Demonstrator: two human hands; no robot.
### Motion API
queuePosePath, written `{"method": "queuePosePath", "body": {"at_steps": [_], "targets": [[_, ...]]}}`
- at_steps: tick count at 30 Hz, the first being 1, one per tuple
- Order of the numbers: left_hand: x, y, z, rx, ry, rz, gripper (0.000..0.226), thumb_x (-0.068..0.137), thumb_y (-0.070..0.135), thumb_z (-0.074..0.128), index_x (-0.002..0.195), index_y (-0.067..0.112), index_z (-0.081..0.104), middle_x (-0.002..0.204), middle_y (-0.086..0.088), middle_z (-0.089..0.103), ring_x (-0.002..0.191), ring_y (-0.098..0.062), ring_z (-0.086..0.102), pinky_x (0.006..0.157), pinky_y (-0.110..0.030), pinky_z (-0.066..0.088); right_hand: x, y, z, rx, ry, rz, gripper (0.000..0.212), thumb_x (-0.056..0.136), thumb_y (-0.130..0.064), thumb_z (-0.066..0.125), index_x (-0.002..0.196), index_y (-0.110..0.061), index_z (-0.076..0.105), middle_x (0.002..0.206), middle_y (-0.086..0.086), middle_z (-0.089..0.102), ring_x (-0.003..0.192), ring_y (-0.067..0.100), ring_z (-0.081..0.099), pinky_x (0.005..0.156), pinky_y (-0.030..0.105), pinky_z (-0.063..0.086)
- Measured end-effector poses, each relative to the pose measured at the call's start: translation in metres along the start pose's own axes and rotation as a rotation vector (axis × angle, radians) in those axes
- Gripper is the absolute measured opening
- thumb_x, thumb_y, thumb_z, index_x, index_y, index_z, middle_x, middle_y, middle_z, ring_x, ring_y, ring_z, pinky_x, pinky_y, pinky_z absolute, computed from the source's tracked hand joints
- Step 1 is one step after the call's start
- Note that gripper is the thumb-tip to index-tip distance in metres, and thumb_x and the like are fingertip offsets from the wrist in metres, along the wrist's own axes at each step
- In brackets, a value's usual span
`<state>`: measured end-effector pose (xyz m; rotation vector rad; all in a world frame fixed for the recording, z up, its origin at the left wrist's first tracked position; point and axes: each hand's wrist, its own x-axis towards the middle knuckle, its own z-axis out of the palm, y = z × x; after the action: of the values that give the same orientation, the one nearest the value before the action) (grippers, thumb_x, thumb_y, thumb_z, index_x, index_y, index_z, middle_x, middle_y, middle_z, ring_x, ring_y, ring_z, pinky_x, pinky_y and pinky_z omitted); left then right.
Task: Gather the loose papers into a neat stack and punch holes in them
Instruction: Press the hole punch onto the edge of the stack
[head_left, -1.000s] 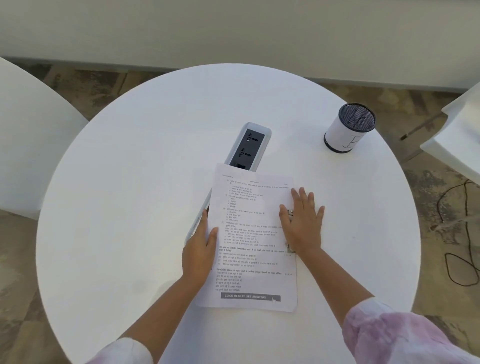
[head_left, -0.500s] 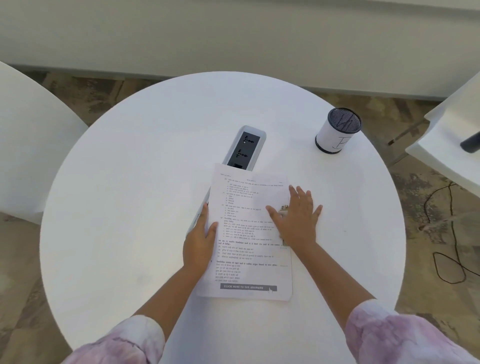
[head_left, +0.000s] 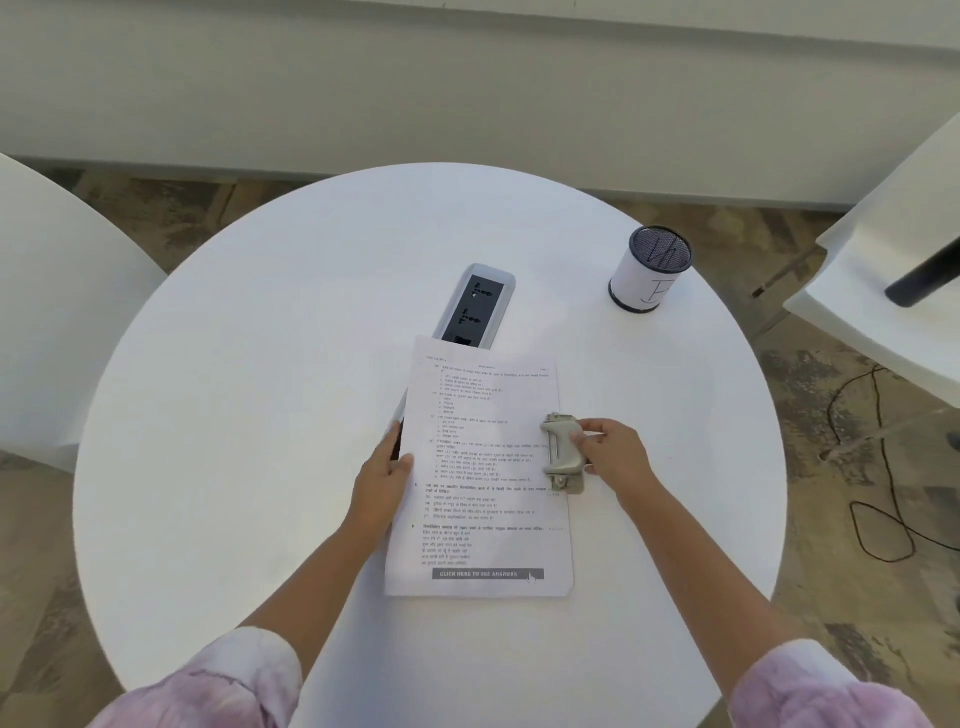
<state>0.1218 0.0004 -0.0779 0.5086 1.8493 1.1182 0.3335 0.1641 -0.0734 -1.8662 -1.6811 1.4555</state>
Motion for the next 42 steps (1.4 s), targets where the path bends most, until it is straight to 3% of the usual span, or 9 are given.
{"method": "queuePosePath", "body": {"at_steps": [3, 7, 13, 17, 25, 30, 35, 42], "targets": [[0.002, 0.001, -0.006, -0.034, -0.012, -0.003, 0.046, 0.095, 0.006, 0.04, 0.135, 0.027, 0.043, 0.127, 0.006, 0.056, 0.113, -0.016, 0.055, 0.103, -0.042, 0.04, 0.002, -0.003, -0.008, 0.07, -0.054, -0.001, 0.026, 0.085, -0.016, 0.063, 0.107, -0.003, 0.062, 0.076, 0.005, 0.062, 0.078, 0.023, 0.063, 0.081, 0.041, 0.057], [-0.001, 0.009, -0.006, -0.151, -0.016, 0.001, 0.044, 0.095, 0.008, 0.041, 0.133, 0.03, 0.045, 0.129, 0.004, 0.057, 0.111, -0.02, 0.058, 0.098, -0.044, 0.044, -0.001, -0.015, -0.027, 0.258, -0.089, 0.015, 0.027, 0.088, -0.009, 0.059, 0.112, 0.002, 0.059, 0.094, 0.015, 0.063, 0.072, 0.015, 0.062, 0.055, 0.015, 0.055], [-0.003, 0.023, 0.003, -0.307, 0.005, 0.074, 0.041, 0.095, 0.006, 0.04, 0.125, 0.031, 0.052, 0.123, -0.002, 0.061, 0.105, -0.023, 0.061, 0.094, -0.042, 0.047, 0.003, -0.02, -0.059, 0.528, -0.127, 0.046, 0.029, 0.092, -0.013, 0.052, 0.117, 0.0, 0.055, 0.09, 0.006, 0.064, 0.077, 0.013, 0.061, 0.055, 0.015, 0.053], [0.0, 0.022, -0.006, -0.339, 0.05, 0.07, 0.041, 0.096, 0.007, 0.04, 0.127, 0.031, 0.05, 0.122, -0.006, 0.062, 0.103, -0.026, 0.062, 0.094, -0.045, 0.047, 0.013, -0.011, -0.083, 0.625, -0.057, 0.072, 0.033, 0.094, -0.013, 0.048, 0.122, 0.003, 0.051, 0.09, 0.004, 0.063, 0.077, 0.013, 0.06, 0.053, 0.015, 0.053], [0.001, 0.007, -0.023, -0.277, 0.068, 0.038, 0.042, 0.096, 0.011, 0.043, 0.127, 0.037, 0.05, 0.119, -0.004, 0.064, 0.1, -0.028, 0.064, 0.093, -0.048, 0.047, 0.048, 0.015, -0.112, 0.47, 0.185, 0.066, 0.033, 0.092, -0.013, 0.052, 0.12, 0.003, 0.054, 0.104, 0.015, 0.056, 0.071, 0.012, 0.055, 0.044, 0.011, 0.05], [0.002, 0.0, -0.029, -0.286, 0.07, 0.035, 0.042, 0.096, 0.01, 0.043, 0.131, 0.033, 0.049, 0.12, -0.007, 0.063, 0.103, -0.03, 0.062, 0.095, -0.049, 0.045, 0.066, 0.024, -0.116, 0.374, 0.242, 0.062, 0.029, 0.09, -0.011, 0.055, 0.117, 0.001, 0.059, 0.1, 0.015, 0.058, 0.07, 0.016, 0.056, 0.042, 0.012, 0.05], [0.003, -0.003, -0.033, -0.281, 0.08, 0.033, 0.042, 0.096, 0.01, 0.043, 0.131, 0.033, 0.049, 0.12, -0.006, 0.063, 0.101, -0.028, 0.062, 0.095, -0.045, 0.046, 0.08, 0.027, -0.116, 0.302, 0.276, 0.062, 0.029, 0.087, -0.015, 0.059, 0.113, -0.003, 0.062, 0.099, 0.014, 0.061, 0.086, 0.023, 0.058, 0.045, 0.014, 0.053], [0.003, -0.008, -0.034, -0.276, 0.094, 0.021, 0.042, 0.096, 0.012, 0.043, 0.129, 0.036, 0.05, 0.119, -0.003, 0.064, 0.102, -0.027, 0.063, 0.095, -0.047, 0.045, 0.091, 0.026, -0.119, 0.286, 0.273, 0.053, 0.027, 0.088, -0.014, 0.058, 0.113, -0.003, 0.062, 0.098, 0.012, 0.06, 0.07, 0.017, 0.058, 0.046, 0.013, 0.051]]}}
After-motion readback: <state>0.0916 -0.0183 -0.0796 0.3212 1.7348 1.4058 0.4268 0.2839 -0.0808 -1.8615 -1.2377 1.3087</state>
